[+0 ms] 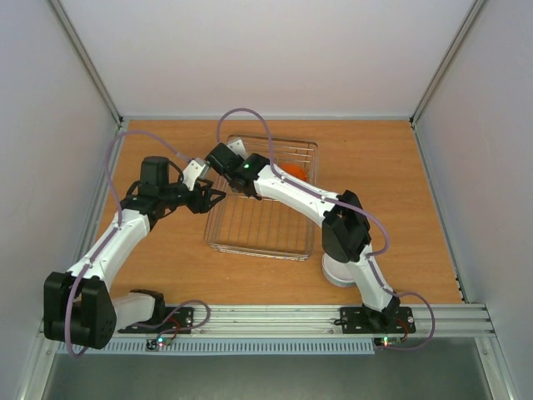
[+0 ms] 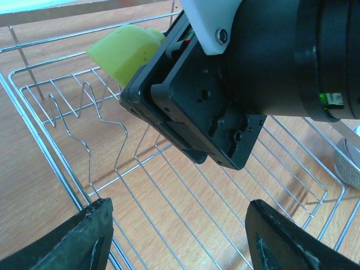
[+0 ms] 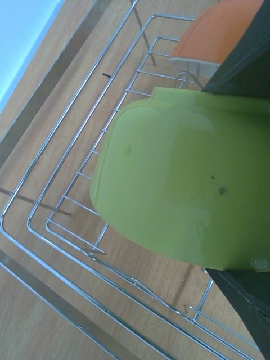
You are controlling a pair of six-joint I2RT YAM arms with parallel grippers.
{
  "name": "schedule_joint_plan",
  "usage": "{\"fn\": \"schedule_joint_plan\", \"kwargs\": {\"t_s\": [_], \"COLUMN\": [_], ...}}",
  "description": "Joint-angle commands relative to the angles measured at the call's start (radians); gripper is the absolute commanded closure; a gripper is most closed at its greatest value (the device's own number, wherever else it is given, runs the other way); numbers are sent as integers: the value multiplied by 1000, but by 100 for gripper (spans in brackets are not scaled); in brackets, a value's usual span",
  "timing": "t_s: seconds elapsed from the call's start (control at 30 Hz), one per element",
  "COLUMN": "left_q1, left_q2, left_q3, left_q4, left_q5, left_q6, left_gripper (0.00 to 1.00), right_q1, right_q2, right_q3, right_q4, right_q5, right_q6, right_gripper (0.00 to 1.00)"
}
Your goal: Load the bowls into the dish rack
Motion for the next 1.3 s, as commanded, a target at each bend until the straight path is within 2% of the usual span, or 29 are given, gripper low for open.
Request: {"fn": "schedule_joint_plan", "kwargs": {"t_s": [0.0, 0.07, 0.13, 0.2, 0.3, 0.47, 0.53, 0.6, 0.63, 0.7, 0.73, 1.0, 1.27], "left_q1": [2, 2, 2, 2, 2, 2, 2, 2, 2, 2, 2, 2, 2], "left_q2": [-19, -19, -21, -23, -23, -28, -31, -33, -34, -35, -35, -48, -60], "left_q3": [-9, -8, -9, -9, -9, -12, -13, -13, -14, -15, -15, -22, -29], "left_q4": [44, 44, 44, 44, 44, 44, 44, 46, 45, 47, 47, 59, 66], "left_q5": [3, 1, 1, 3, 4, 6, 6, 6, 6, 7, 7, 2, -3], "left_q6": [4, 5, 5, 5, 5, 8, 7, 9, 9, 9, 10, 5, 4], "left_gripper": [35, 35, 35, 35, 35, 35, 35, 35, 35, 35, 35, 35, 35], "right_q1": [0, -1, -1, -2, -2, -2, -2, -2, -2, -2, -2, 41, 43], "right_q2": [65, 73, 76, 78, 75, 79, 75, 63, 57, 43, 35, -19, -9], "right_q3": [49, 57, 59, 57, 48, 53, 46, 27, 17, 0, -9, -57, -32], "right_q4": [-31, -34, -36, -35, -21, -21, -19, -7, -4, -2, -2, -21, -120], "right_q5": [-19, -21, -20, -26, -40, -64, -58, -47, -43, -24, -16, 170, 259], "right_q6": [36, 36, 39, 41, 37, 34, 38, 46, 49, 61, 68, 99, 181], "right_gripper": [63, 51, 45, 45, 52, 42, 42, 48, 59, 91, 98, 99, 99]}}
